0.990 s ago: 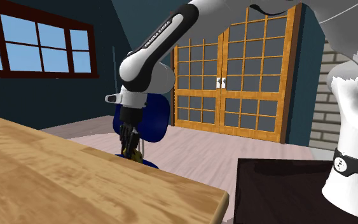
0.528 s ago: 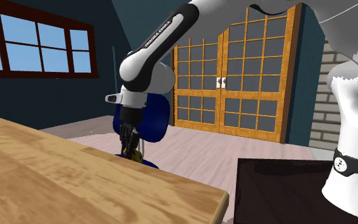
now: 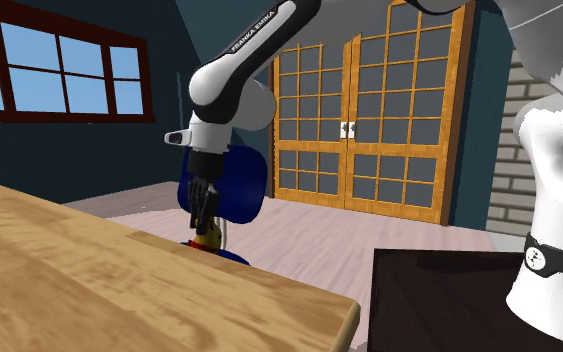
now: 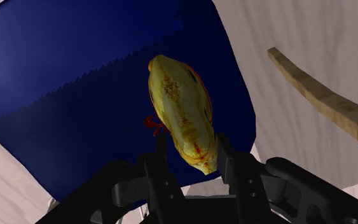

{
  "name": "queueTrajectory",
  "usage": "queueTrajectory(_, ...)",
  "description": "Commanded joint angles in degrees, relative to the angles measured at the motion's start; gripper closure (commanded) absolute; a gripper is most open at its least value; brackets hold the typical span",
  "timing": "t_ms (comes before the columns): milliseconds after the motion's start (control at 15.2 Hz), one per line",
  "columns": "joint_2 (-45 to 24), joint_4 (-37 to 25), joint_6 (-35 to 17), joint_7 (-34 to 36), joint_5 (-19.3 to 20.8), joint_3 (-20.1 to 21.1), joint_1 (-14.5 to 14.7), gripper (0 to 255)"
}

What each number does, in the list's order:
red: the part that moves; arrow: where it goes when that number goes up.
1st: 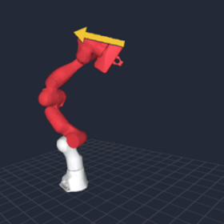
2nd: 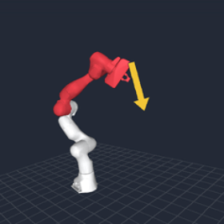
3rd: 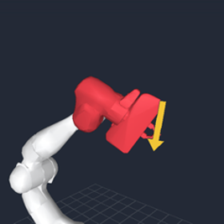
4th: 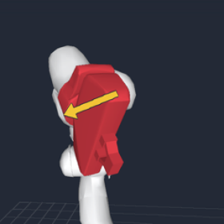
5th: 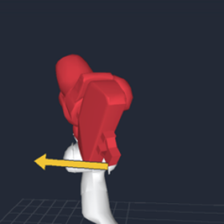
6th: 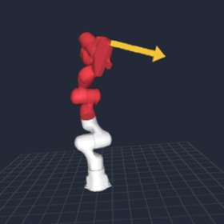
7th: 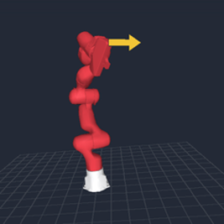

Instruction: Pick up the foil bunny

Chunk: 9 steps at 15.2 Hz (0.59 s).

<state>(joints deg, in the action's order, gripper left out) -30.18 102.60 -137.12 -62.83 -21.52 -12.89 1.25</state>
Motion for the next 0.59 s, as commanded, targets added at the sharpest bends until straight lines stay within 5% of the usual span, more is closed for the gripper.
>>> queueTrajectory(0, 1.1, 0.0, 1.1, 0.4, 0.5, -0.3, 0.2, 255)
queueTrajectory(528, 3.8, -0.8, 4.5, 1.8, 1.9, -1.1, 0.7, 255)
